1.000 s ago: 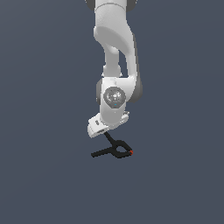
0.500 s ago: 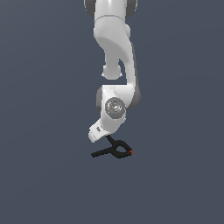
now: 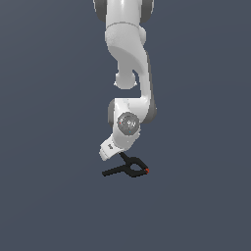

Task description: Pick up the object and move it to a goal position.

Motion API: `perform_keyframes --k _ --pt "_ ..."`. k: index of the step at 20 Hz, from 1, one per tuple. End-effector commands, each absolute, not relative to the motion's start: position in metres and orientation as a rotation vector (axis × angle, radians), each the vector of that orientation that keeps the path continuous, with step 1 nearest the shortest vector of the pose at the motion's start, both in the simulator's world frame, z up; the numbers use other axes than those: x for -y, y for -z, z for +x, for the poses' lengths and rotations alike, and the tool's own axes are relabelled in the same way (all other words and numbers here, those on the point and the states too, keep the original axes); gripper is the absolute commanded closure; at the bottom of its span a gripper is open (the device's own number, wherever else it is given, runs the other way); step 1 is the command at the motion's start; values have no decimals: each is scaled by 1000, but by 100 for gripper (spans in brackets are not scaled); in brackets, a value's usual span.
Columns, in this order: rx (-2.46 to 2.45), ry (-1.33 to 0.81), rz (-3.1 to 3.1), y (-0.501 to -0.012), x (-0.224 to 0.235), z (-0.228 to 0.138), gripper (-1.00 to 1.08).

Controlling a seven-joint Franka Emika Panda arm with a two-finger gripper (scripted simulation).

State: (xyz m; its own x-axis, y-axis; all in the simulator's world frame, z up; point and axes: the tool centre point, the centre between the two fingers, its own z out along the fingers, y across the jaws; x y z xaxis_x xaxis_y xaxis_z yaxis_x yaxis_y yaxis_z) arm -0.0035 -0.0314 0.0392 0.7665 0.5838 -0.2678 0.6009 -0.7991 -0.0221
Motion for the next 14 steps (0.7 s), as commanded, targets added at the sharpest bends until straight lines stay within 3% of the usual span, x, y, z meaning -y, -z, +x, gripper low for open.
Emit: perform_keyframes --k 1,5,6,14 --pt "-973 408 2891 -29 33 -6 -20" --pt "-975 409 2890 -22 34 -8 -20" --pt "-975 409 2890 -22 34 -8 108" --pt "-975 409 2890 -22 34 -8 108"
